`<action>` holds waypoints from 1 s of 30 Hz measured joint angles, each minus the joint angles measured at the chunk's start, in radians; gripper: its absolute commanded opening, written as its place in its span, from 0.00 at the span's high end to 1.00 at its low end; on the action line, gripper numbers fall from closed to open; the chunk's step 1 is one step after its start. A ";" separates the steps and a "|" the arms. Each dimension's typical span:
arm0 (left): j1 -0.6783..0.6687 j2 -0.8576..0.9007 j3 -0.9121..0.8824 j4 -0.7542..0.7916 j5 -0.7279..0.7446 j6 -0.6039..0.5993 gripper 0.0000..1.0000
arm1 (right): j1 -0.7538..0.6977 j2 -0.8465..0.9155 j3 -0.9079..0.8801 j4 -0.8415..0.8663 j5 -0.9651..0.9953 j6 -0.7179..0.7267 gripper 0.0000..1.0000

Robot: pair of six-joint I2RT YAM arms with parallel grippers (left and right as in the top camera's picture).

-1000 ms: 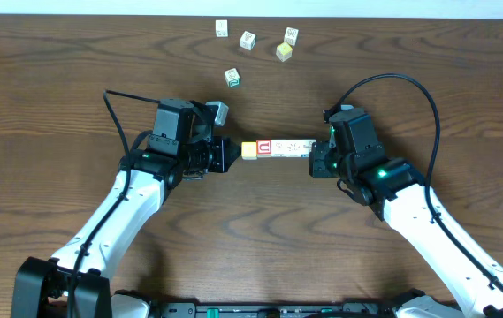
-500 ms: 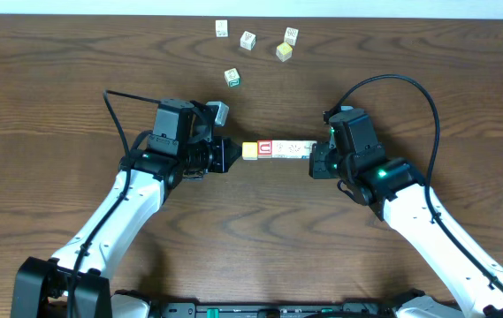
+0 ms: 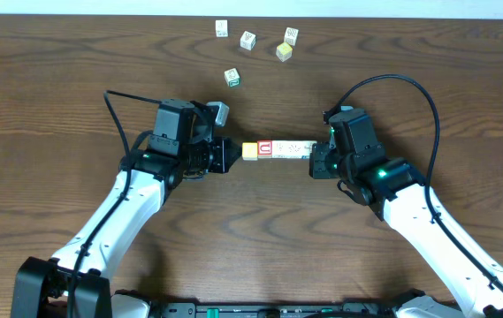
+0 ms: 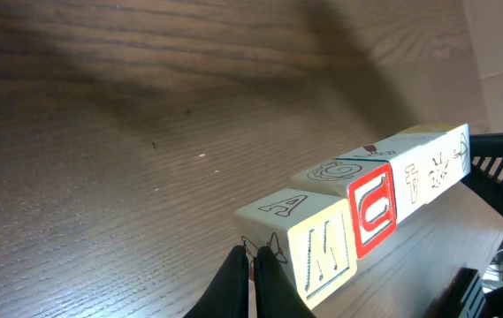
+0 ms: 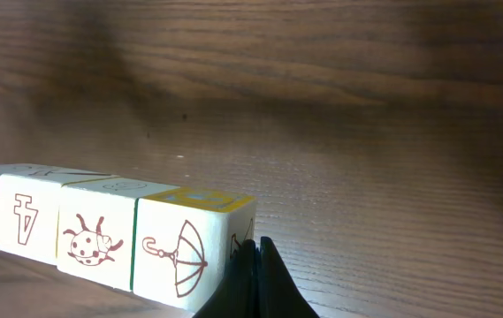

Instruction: Lift 5 blocks

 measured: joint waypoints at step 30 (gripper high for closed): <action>-0.015 0.002 0.000 -0.021 -0.029 -0.003 0.93 | 0.000 0.021 0.000 -0.001 0.006 0.000 0.99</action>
